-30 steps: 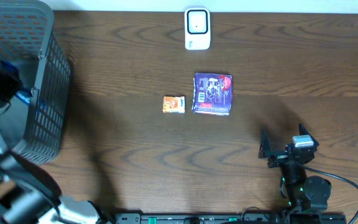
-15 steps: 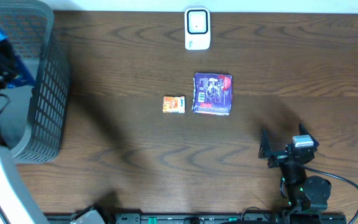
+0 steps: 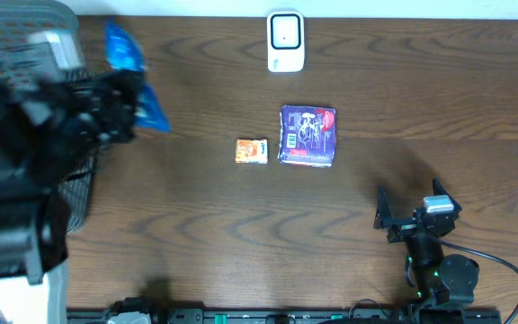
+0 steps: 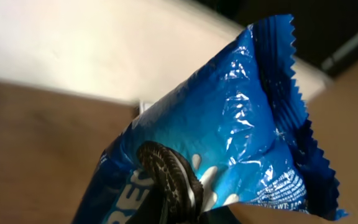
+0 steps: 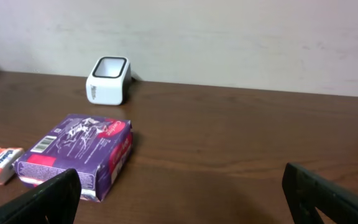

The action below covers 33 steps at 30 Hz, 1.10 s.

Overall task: Scan the item barcode
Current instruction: 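Carry the blue Oreo pack to the scanner with the left gripper, then release the Oreo pack next to the purple pack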

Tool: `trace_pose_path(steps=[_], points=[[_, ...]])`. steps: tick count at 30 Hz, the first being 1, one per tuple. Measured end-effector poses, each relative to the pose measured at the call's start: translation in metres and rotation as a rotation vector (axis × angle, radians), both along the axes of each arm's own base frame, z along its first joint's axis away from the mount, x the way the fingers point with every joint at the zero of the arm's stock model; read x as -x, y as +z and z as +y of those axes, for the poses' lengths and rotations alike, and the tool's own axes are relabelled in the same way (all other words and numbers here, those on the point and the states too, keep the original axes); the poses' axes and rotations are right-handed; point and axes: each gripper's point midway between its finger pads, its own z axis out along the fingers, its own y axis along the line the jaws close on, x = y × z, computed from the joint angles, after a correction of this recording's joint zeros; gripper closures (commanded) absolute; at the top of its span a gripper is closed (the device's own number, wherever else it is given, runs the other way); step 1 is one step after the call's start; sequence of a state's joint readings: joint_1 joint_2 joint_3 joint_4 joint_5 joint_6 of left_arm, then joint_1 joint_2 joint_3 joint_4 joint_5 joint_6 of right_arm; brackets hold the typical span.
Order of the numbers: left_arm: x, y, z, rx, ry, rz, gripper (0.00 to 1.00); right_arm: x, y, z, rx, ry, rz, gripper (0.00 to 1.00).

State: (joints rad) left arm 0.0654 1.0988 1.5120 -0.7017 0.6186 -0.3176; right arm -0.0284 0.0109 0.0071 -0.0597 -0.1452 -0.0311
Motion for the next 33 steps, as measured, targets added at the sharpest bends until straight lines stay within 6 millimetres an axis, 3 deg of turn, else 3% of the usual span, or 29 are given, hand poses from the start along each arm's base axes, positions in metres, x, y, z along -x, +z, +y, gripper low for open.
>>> trace_pose_path(steps=[6, 12, 20, 26, 30, 31, 33], points=[[-0.031, -0.063, -0.047, -0.029, -0.118, 0.202, 0.93, 0.0, 0.0, 0.0, 0.0, 0.0, 0.0, 0.01], [-0.059, -0.152, -0.104, -0.166, -0.179, 0.415, 0.93, 0.0, 0.0, 0.0, 0.0, 0.0, 0.0, 0.01], [-0.073, -0.258, -0.171, -0.282, -0.149, 0.617, 0.93, 0.0, 0.0, 0.0, 0.0, 0.0, 0.0, 0.01], [-0.071, -0.314, -0.202, -0.298, -0.138, 0.715, 0.92, 0.0, 0.0, 0.0, 0.0, 0.0, 0.0, 0.01], [-0.071, -0.327, -0.206, -0.298, -0.125, 0.743, 0.6, 0.0, 0.0, 0.0, 0.0, 0.0, 0.0, 0.01], [-0.071, -0.327, -0.206, -0.298, -0.125, 0.74, 0.54, 0.0, 0.0, 0.0, 0.0, 0.0, 0.0, 0.01], [-0.073, -0.327, -0.206, -0.296, -0.122, 0.735, 0.53, 0.0, 0.0, 0.0, 0.0, 0.0, 0.0, 0.01]])
